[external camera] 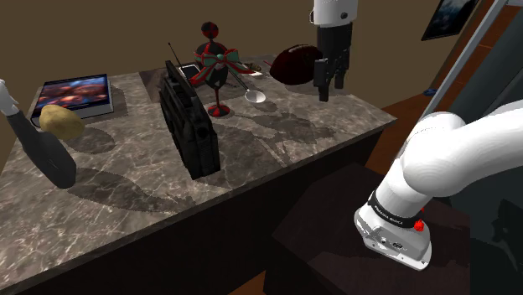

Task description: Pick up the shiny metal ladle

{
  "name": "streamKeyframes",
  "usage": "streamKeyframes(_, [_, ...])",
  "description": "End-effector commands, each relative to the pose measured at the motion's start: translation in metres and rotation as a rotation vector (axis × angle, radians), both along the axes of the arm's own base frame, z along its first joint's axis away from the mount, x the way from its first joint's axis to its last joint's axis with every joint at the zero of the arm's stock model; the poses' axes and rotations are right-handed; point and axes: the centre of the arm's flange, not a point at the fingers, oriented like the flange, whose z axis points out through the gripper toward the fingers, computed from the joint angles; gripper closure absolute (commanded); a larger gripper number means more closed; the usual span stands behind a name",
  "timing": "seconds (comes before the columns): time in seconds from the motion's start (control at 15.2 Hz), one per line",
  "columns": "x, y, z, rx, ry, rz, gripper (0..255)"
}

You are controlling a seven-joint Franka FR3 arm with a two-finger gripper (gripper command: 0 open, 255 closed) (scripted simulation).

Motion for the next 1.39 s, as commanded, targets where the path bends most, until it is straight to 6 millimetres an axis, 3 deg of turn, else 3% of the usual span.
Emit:
streamKeyframes(0.0, [0.0, 0.0, 0.0, 0.0, 0.0, 0.0, 0])
streamKeyframes(0.66, [0.124, -0.021, -0.034, 0.006, -0.015, -0.122, 0])
streamKeyframes(1.32, [0.246, -0.056, -0.067, 0.013, -0.03, -0.244, 0])
